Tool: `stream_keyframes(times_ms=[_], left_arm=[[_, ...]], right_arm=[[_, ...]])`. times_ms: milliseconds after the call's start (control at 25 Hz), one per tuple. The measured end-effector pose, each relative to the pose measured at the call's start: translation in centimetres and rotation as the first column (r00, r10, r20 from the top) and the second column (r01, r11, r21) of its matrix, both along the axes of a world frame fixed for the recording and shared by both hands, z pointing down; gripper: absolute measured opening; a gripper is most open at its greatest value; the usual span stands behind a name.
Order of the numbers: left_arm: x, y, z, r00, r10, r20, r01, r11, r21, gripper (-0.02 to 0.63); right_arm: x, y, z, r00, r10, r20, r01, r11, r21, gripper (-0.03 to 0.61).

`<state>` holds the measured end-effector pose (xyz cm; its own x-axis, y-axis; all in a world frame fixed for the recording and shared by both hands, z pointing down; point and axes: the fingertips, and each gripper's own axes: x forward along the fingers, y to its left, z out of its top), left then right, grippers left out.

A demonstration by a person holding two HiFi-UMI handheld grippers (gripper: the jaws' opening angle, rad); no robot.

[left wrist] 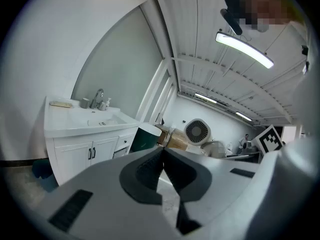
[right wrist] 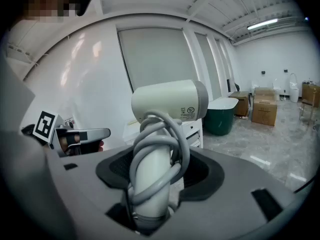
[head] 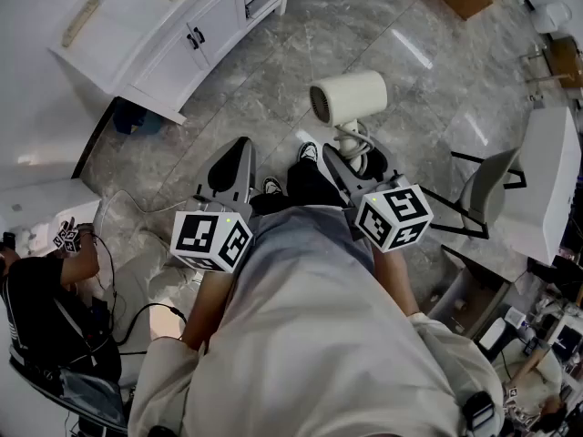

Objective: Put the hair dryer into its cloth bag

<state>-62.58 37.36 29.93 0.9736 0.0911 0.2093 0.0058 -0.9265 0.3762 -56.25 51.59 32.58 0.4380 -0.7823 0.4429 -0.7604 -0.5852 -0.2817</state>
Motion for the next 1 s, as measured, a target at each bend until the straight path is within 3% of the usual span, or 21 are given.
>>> stream_keyframes(times_ms=[520,1000], left_arm=[[3.8,-1.9,0.7,0.999,-0.028,0.024,0.028,1.0,0.007,0.008],[13.7,-4.4,-0.3,0.998,-0.065,0.021,0.065,0.997,0.035,0.008]], right_arm=[[4.5,-1.4,0.5,0.999,-0.003,0.045,0.001,0.999,0.042,0.258],[15.5,-3.6,0.4,0.998,-0.026,0.058,0.023,0.998,0.061,0.258]])
